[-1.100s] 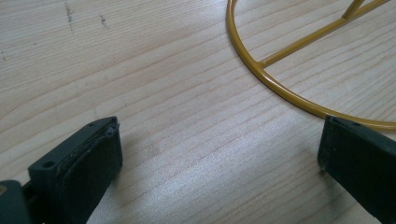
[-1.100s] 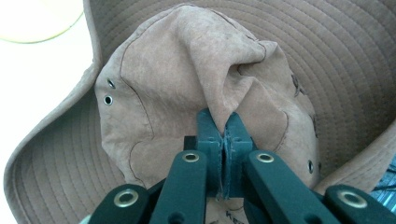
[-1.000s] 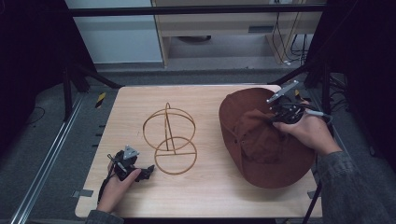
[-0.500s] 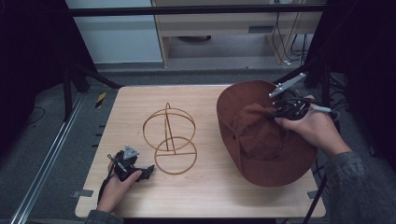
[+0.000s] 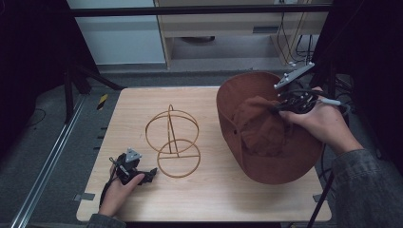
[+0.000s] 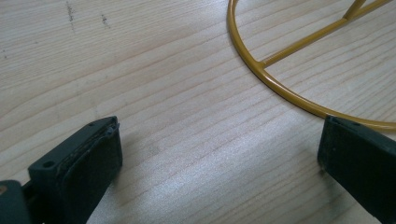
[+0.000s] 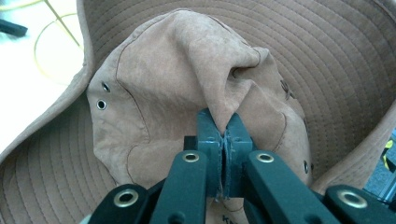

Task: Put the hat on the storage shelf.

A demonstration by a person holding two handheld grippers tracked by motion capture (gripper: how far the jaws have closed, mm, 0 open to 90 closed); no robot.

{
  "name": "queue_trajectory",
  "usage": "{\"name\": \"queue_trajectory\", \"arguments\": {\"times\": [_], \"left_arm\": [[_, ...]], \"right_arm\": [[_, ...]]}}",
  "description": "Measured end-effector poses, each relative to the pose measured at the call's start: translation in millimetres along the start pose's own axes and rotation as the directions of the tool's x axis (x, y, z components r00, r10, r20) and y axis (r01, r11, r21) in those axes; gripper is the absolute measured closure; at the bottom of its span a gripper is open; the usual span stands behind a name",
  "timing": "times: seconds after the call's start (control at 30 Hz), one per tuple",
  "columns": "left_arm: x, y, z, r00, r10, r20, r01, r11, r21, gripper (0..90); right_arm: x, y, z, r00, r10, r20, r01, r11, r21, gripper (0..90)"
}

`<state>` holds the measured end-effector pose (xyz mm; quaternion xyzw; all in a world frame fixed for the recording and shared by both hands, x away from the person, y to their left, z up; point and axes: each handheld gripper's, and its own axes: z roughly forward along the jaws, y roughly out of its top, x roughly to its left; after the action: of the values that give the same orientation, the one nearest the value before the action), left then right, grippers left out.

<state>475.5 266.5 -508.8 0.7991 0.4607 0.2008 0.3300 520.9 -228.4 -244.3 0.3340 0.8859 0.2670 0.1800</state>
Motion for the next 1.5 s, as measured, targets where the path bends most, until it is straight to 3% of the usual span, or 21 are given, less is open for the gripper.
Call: {"name": "queue_trajectory", "arguments": {"times": [0.37,0.67,1.13,1.5], "left_arm": [[0.0,0.0,0.0,1.0000,0.000,0.000,0.000,1.0000,0.000,0.0],[0.0,0.0,-0.1,1.0000,0.000,0.000,0.000,1.0000,0.001,0.0],[-0.1,-0.1,-0.1,1.0000,0.000,-0.001,0.000,1.0000,0.000,0.0],[-0.1,-0.1,-0.2,1.0000,0.000,-0.001,0.000,1.0000,0.002,0.0]], "right_arm": [[8.1,20.4,-25.1,0.9998,-0.019,0.002,0.019,0.998,-0.053,88.2],[16.2,33.5,-35.3,0.9991,-0.042,0.001,0.042,0.996,-0.074,88.2],[35.5,49.0,-54.6,0.9967,-0.076,-0.029,0.071,0.984,-0.163,88.3],[49.6,63.5,-57.6,0.9928,-0.109,-0.049,0.097,0.974,-0.204,88.3]]}}
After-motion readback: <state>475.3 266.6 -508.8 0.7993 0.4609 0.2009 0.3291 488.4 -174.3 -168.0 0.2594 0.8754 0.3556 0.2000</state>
